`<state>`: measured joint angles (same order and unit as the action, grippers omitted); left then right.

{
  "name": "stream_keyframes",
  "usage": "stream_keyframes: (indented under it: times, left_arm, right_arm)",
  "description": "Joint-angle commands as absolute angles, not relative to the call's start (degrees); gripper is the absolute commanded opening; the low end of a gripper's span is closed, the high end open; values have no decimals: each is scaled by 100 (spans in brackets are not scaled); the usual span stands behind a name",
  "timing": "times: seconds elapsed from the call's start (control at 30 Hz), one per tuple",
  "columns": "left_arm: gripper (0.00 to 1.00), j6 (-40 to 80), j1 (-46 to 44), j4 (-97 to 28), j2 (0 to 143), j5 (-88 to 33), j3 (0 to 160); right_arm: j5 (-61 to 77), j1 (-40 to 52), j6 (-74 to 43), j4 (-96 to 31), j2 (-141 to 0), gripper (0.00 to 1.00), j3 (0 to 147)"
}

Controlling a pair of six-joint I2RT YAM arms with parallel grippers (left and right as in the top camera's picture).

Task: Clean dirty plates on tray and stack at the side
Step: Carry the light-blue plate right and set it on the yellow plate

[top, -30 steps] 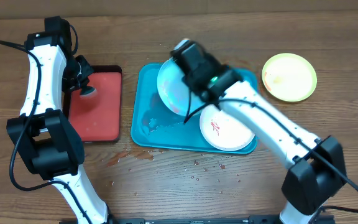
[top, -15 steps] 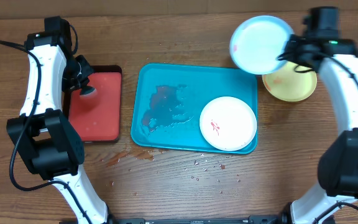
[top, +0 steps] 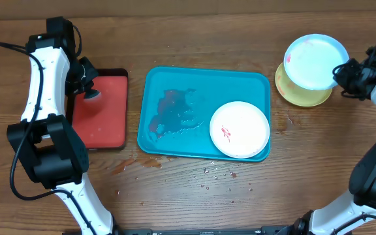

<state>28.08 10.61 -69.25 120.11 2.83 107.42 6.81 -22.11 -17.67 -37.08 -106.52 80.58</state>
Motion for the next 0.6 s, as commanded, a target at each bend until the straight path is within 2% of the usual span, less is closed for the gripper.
stream_keyframes:
  times: [0.0, 0.1, 0.2, 0.23, 0.27, 0.3, 0.4, 0.5, 0.57]
  left_arm:
    - [4, 2700, 1079, -6917, 11852, 336, 10809]
    - [4, 2700, 1079, -6912, 11852, 336, 10809]
    - [4, 2700, 1079, -6914, 11852, 336, 10809]
    - [4, 2700, 1079, -6914, 11852, 336, 10809]
    - [4, 2700, 1079, -6914, 11852, 336, 10809]
    - [4, 2700, 1079, -6914, 11852, 336, 10809]
    - [4, 2700, 1079, -6914, 11852, 336, 10809]
    - [4, 2700, 1074, -6908, 11852, 336, 10809]
    - [4, 2700, 1066, -6908, 11852, 336, 10809]
  right_arm:
    - [652, -2193, -1828, -3389, -10661, 4, 7738]
    - [652, -2176, -1828, -3264, -10665, 14, 7599]
    - [652, -2176, -1828, -3304, -10663, 33, 7581]
    - [659, -2176, -1831, -3312, -10665, 41, 7581]
    - [749, -2176, -1828, -3330, -10665, 57, 7581]
    - [864, -2176, -1826, -3343, -10663, 62, 7581]
    - [1885, -2171, -1695, -3435, -10663, 64, 7581]
    - [3323, -2049, -1090, -3680, -10663, 64, 7581]
    - [3667, -1885, -974, -3964, -10665, 65, 7581]
